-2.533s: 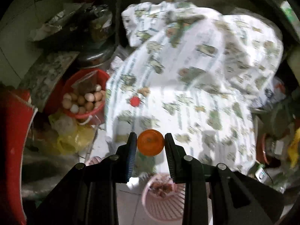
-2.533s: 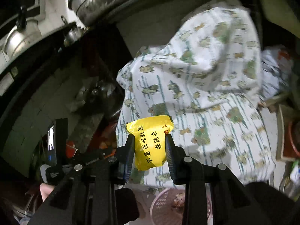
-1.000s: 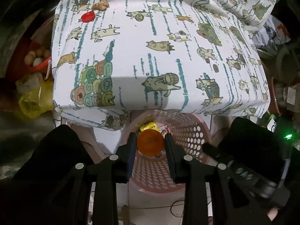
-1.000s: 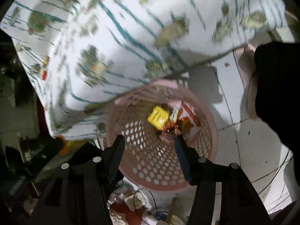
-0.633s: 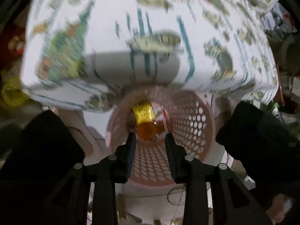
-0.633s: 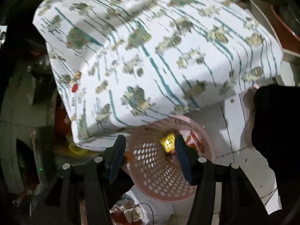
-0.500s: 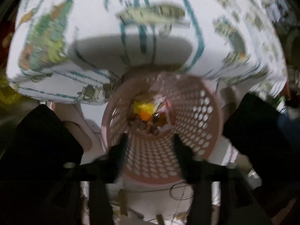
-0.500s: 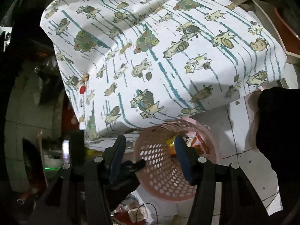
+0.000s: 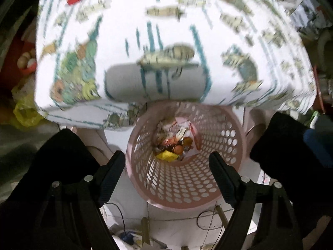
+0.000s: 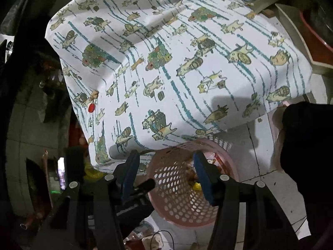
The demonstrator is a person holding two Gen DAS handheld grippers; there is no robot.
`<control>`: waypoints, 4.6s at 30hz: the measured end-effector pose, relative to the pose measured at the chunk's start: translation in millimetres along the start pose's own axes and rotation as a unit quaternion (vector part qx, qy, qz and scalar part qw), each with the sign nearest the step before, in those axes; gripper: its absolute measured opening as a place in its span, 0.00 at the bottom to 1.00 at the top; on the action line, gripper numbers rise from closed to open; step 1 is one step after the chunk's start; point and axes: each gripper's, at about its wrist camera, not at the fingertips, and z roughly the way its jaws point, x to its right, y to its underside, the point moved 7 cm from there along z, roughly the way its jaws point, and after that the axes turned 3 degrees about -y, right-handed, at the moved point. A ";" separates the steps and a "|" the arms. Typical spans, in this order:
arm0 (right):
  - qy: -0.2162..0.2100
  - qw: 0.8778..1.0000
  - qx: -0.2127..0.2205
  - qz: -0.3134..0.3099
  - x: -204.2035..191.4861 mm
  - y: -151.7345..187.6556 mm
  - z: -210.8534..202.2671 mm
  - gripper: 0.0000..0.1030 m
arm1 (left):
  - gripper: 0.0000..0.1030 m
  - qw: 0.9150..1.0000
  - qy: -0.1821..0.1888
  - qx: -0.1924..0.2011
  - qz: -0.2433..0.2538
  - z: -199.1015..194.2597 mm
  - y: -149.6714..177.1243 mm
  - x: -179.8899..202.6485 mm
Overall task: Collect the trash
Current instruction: 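Carry the cap and packet over the pink basket and open both grippers, then grasp the red bottle cap on the cloth with the left gripper, then grasp the brown ginger-like piece with the right gripper while the left gripper holds the red cap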
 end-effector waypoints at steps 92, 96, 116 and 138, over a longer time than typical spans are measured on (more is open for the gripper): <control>-0.009 0.985 -0.030 -0.168 -212.3 -91.1 124.5 0.58 | 0.27 0.957 0.024 0.190 -0.220 -149.6 -156.0 -222.7; 0.038 0.972 -0.032 -0.231 -238.3 -93.8 171.2 0.60 | 0.27 0.959 0.031 0.177 -0.220 -152.0 -154.9 -231.8; 0.139 0.936 -0.055 -0.319 -264.6 -110.3 276.7 0.49 | 0.27 0.949 -0.039 0.178 -0.256 -156.8 -148.1 -272.0; 0.028 0.940 0.017 -0.341 -236.1 -61.5 68.1 0.39 | 0.27 0.953 -0.021 0.217 -0.212 -183.4 -129.9 -235.0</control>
